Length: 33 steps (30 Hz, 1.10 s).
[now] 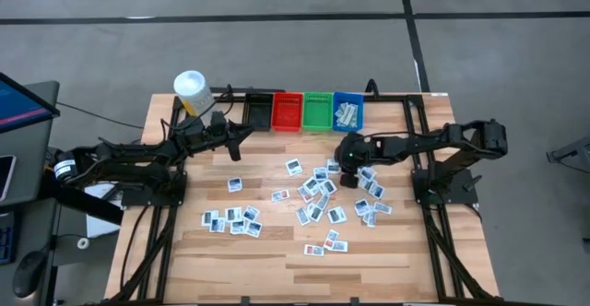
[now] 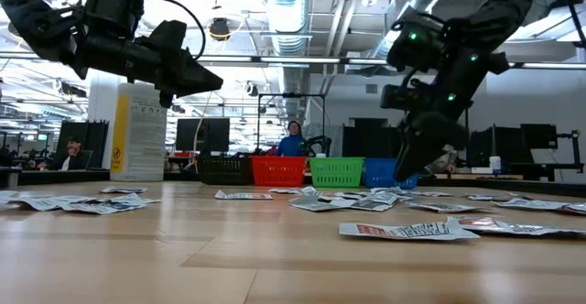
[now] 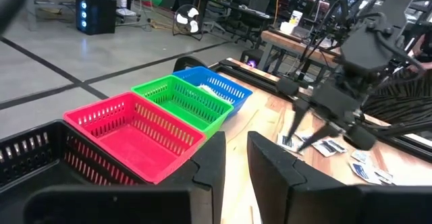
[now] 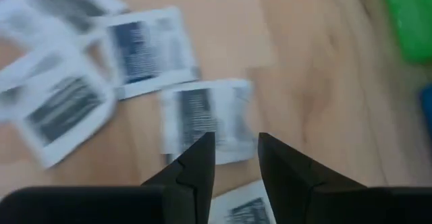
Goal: Pick & Place First Aid Supplies
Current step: Put the towelette pack into the green bin
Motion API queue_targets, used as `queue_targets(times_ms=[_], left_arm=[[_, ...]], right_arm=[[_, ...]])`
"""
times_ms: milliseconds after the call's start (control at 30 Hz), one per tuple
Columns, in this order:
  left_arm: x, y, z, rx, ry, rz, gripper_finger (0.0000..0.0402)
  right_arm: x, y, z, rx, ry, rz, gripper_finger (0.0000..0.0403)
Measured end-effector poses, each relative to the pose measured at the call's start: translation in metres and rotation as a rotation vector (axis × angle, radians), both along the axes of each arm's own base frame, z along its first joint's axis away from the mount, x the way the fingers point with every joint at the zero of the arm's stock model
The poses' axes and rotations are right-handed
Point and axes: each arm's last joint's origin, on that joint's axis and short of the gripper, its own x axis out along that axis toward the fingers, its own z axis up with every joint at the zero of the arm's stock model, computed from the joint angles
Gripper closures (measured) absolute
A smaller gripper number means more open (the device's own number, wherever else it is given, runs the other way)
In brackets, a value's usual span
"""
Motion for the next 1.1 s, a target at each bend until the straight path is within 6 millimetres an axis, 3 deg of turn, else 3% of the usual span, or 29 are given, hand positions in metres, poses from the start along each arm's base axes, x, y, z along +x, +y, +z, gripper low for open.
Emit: queue_targets(times_ms=[233,467,1100], left_arm=[[0.0,0.0,0.0,0.0,0.0,0.0,0.0339],[0.0,0.0,0.0,0.0,0.001,0.0,0.0339],[0.0,0.0,0.0,0.0,0.001,0.0,0.0339]], right_arm=[[-0.003,-0.014,0.0,0.019,-0.01,-0.085,0.0295],[-0.004,-0.018,0.0,0.13,-0.035,-0.046,0.0295],[-0.008,-0.03,0.0,0.134,-0.036,-0.063,0.0295]])
